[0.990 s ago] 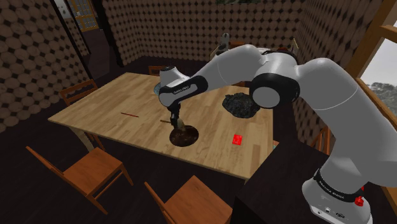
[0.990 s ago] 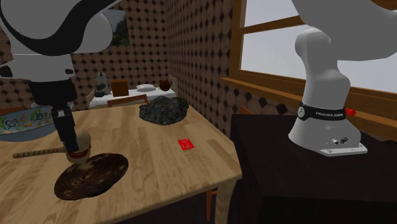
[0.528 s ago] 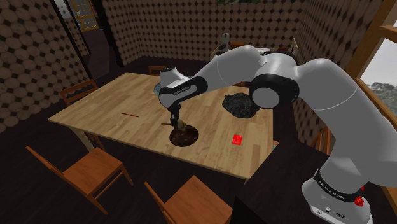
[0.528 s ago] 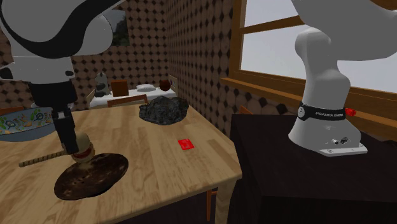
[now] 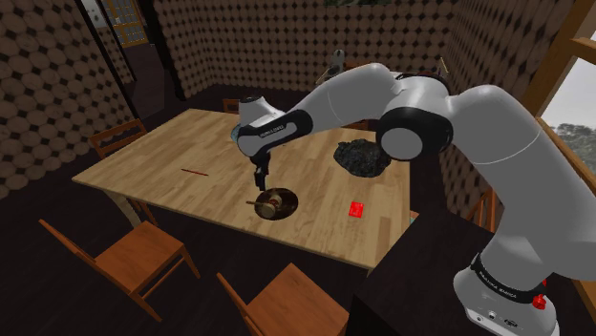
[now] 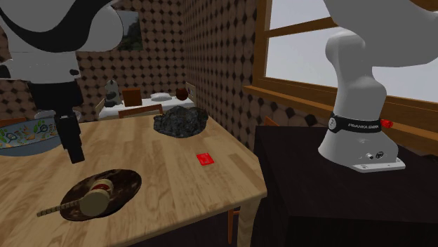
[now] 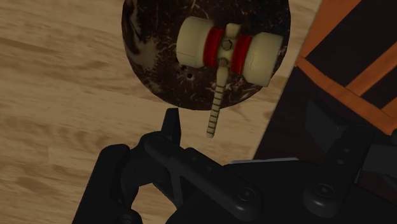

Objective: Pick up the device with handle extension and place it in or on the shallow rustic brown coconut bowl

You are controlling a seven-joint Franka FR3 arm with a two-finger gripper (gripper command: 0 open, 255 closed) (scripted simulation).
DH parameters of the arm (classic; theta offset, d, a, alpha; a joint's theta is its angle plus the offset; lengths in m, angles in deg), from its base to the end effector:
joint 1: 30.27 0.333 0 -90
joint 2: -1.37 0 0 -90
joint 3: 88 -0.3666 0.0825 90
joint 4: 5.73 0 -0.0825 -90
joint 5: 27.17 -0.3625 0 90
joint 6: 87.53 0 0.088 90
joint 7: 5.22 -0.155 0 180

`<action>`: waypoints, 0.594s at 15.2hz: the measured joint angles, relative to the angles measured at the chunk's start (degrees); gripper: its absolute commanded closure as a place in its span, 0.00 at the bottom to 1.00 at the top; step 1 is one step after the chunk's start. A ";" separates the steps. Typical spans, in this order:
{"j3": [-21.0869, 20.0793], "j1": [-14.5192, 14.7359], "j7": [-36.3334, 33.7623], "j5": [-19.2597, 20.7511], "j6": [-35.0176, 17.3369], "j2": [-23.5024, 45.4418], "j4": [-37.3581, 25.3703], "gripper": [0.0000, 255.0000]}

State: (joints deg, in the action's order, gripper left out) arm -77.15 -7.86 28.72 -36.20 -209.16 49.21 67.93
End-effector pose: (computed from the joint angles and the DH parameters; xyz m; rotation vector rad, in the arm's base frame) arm 0.7420 0.2020 0.2508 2.9014 1.1836 0.0248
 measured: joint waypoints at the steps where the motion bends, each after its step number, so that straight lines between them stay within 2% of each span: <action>1: 0.11 0.05 -0.07 0.13 1.07 -0.85 -0.25 0.00; 3: 0.27 0.01 -0.11 0.31 2.81 -1.89 -1.01 0.00; 9: 0.32 0.15 -0.20 0.39 3.22 -2.51 -0.73 0.00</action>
